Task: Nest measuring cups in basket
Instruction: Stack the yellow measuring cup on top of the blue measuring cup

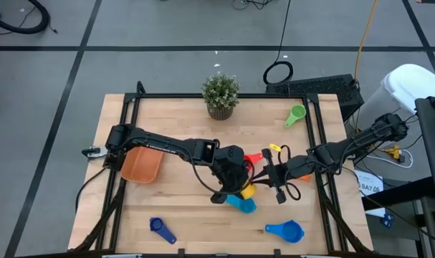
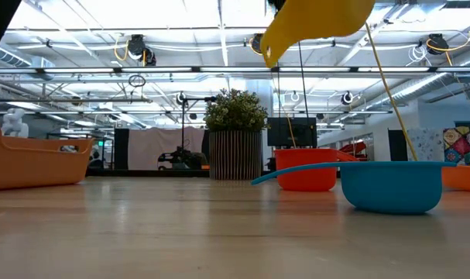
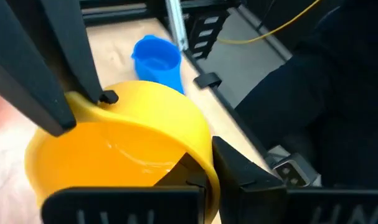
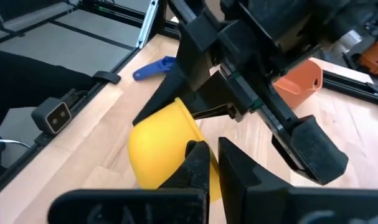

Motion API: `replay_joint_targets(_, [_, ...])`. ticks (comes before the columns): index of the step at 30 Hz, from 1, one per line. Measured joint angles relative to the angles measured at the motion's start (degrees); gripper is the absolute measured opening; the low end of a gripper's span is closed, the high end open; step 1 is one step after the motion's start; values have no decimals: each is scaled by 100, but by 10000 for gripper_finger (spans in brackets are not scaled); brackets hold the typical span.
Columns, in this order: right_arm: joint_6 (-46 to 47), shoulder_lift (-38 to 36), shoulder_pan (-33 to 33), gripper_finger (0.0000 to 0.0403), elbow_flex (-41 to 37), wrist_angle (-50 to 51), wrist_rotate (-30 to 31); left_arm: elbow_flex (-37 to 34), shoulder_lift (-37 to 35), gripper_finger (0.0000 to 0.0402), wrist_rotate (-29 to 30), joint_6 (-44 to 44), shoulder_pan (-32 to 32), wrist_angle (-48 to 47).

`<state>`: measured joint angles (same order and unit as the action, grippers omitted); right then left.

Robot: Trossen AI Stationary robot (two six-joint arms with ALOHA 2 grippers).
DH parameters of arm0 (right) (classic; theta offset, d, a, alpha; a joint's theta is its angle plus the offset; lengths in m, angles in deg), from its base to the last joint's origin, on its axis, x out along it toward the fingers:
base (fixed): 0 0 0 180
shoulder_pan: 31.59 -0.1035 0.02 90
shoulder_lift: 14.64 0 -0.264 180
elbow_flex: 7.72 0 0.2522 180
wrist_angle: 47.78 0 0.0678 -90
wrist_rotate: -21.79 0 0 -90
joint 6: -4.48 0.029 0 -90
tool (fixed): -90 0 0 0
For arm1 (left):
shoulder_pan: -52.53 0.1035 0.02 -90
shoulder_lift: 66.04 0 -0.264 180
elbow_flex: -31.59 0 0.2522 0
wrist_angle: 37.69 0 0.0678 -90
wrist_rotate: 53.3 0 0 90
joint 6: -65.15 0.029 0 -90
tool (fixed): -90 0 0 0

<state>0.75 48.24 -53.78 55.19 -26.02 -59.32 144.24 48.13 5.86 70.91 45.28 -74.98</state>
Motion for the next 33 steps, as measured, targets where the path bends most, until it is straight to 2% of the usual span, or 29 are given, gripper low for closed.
replay_joint_targets(8, [-183, -32, 9, 9, -4, 17, -167, 16, -2, 7, 383, 230, 42, -295])
replay_joint_targets(13, [-425, -53, 9, 51, -7, -19, -270, 20, -2, 5, 558, 262, 42, -344])
replay_joint_targets(16, [-484, -51, -7, 83, -15, 28, -729, 22, -14, 5, 744, 321, 64, -503])
replay_joint_targets(20, [-293, -31, 0, 128, -15, -3, -859, 22, -22, 5, 839, 405, 100, -671])
replay_joint_targets(26, [-384, -13, 53, 171, -13, -187, -333, 22, -22, 5, 797, 504, 85, -957])
replay_joint_targets(33, [-424, 282, 252, 185, -7, -341, -311, 194, -23, 5, 757, 697, 28, -1571])
